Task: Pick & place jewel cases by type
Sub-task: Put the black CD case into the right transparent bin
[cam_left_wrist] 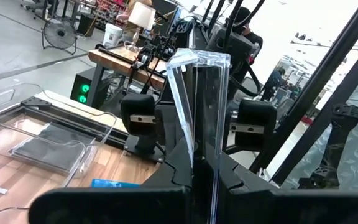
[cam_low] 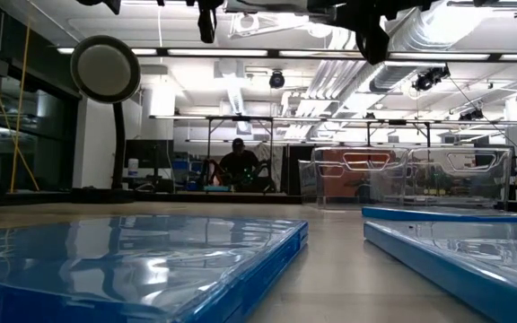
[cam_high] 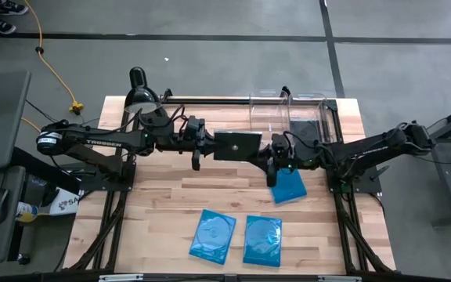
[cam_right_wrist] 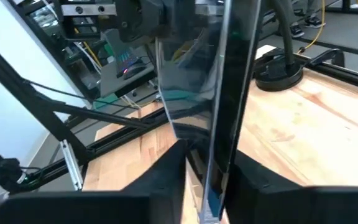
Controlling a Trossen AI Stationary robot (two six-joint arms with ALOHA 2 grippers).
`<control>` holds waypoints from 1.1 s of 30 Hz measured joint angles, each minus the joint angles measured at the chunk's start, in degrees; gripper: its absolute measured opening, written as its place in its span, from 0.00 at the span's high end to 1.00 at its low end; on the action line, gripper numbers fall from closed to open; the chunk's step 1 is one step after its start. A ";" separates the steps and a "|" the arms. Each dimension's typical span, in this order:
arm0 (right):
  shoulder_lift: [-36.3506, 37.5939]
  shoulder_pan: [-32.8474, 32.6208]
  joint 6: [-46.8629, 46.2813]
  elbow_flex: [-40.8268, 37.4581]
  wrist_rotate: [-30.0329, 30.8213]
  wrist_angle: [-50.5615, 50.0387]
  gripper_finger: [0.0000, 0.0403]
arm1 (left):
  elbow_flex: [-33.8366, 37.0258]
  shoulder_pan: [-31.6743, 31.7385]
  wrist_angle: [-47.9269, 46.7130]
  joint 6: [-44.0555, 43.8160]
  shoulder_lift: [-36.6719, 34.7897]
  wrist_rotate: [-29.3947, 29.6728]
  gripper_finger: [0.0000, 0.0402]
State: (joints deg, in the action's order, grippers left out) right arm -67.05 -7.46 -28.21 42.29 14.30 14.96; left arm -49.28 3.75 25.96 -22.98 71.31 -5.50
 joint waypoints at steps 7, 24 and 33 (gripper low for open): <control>0.05 -0.04 0.35 0.02 -2.20 0.07 0.97 | 0.07 0.00 -0.04 0.22 0.00 -0.17 0.99; 4.70 -0.09 0.12 0.08 -2.73 -6.25 0.98 | 0.03 0.04 -1.33 4.53 -0.92 -1.46 0.85; 12.48 -0.53 -0.19 -0.01 1.64 -15.60 0.98 | 0.11 -0.03 -7.98 8.33 -5.74 0.62 0.74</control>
State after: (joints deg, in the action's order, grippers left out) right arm -54.57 -7.99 -28.40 42.28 15.95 -0.64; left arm -49.17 3.72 17.98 -14.65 65.57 -4.87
